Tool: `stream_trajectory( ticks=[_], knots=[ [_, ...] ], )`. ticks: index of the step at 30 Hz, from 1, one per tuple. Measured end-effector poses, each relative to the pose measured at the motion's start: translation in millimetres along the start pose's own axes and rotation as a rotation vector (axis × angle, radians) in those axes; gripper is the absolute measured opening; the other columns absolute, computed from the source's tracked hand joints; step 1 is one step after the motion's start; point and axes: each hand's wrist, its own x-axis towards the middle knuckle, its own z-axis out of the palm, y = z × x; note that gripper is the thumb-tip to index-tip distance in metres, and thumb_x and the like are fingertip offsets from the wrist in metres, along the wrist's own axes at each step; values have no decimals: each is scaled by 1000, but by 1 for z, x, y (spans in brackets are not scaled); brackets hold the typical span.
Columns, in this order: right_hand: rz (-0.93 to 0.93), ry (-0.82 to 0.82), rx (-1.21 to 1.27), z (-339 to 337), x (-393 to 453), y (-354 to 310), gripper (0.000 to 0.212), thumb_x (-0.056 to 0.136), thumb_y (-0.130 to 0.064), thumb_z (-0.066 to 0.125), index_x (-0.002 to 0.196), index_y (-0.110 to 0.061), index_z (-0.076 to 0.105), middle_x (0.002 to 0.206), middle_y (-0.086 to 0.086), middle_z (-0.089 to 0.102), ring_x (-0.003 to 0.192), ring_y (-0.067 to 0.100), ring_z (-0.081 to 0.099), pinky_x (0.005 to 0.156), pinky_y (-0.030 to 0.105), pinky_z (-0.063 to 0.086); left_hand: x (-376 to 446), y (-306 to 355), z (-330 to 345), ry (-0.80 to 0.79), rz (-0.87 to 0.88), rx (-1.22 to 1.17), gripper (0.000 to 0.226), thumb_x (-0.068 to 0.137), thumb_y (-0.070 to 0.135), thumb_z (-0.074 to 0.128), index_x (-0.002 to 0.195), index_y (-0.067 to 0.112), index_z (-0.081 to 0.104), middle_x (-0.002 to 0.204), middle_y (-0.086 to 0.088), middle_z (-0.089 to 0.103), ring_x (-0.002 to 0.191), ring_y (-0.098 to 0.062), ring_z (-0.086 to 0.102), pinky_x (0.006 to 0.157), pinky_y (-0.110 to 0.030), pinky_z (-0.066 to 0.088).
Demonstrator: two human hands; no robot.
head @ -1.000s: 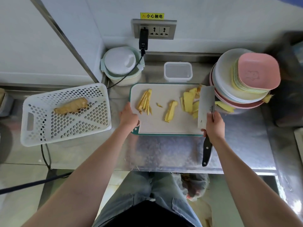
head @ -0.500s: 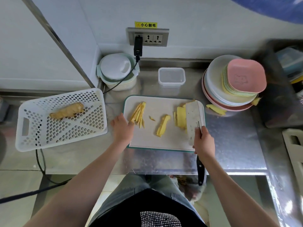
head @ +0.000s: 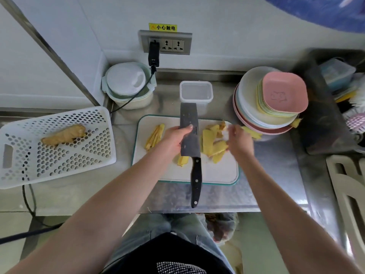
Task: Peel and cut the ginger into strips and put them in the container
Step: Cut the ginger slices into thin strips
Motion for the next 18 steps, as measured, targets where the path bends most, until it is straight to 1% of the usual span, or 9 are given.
stream_trajectory(
  ticks=[2, 4, 6, 9, 11, 13, 14, 16, 18],
  knots=[
    [64, 72, -131, -19, 24, 15, 42, 97, -44, 41, 124, -16, 56, 120, 15, 62, 111, 35, 58, 90, 39, 45, 1, 3, -10, 11, -16, 14, 15, 86, 10, 67, 98, 5, 59, 71, -3, 67, 57, -13, 64, 44, -20, 49],
    [109, 86, -57, -29, 37, 14, 57, 88, -61, 46, 124, -19, 61, 128, 9, 60, 117, 30, 54, 91, 29, 43, 2, 3, -19, 32, -42, 38, 18, 86, 13, 67, 99, 6, 58, 78, -3, 65, 64, -15, 63, 48, -24, 49],
    [142, 90, 43, -33, 41, 10, 44, 89, -45, 57, 125, -20, 59, 120, 8, 64, 109, 30, 61, 73, 19, 48, 2, 1, -24, 52, -60, 30, 13, 86, 13, 67, 94, 7, 58, 77, -2, 65, 65, -14, 62, 50, -24, 49],
    [140, 62, -111, -28, 41, 6, 32, 93, -12, 50, 125, -17, 50, 115, 10, 65, 105, 33, 63, 75, 32, 50, 2, -3, -30, 69, -95, -17, 10, 86, 12, 67, 88, 9, 58, 77, -2, 65, 67, -14, 62, 56, -25, 48],
    [123, 3, -129, -27, 42, 11, 28, 95, -13, 46, 121, -12, 54, 114, 14, 64, 105, 35, 62, 69, 29, 49, 3, -5, -32, 68, -113, -31, 9, 86, 12, 67, 86, 9, 59, 77, -2, 65, 69, -14, 63, 57, -25, 49],
    [138, 30, -33, -23, 41, 14, 33, 94, -25, 48, 116, -6, 61, 111, 18, 65, 101, 34, 61, 49, 8, 39, 4, -4, -32, 60, -124, -31, 10, 85, 13, 69, 89, 9, 60, 82, -2, 66, 75, -15, 64, 67, -28, 53],
    [82, 57, -80, -23, 37, 12, 37, 92, -31, 49, 112, -4, 64, 109, 19, 65, 100, 33, 60, 42, 7, 36, 5, -4, -32, 55, -127, -25, 11, 84, 14, 69, 90, 10, 60, 84, -2, 67, 78, -15, 64, 72, -29, 54],
    [21, 87, -190, -26, 33, 6, 39, 92, -34, 47, 109, -3, 65, 108, 19, 66, 100, 33, 60, 40, 7, 35, 5, -1, -31, 49, -131, -7, 11, 85, 15, 69, 89, 10, 60, 84, -2, 66, 77, -14, 64, 68, -26, 54],
    [-70, 99, -286, -32, 30, -3, 33, 97, -26, 43, 113, -2, 59, 103, 20, 65, 97, 39, 59, 53, 10, 39, 3, 4, -28, 37, -121, 22, 9, 87, 15, 67, 87, 10, 59, 77, 0, 65, 69, -12, 63, 52, -21, 52]
  ],
)
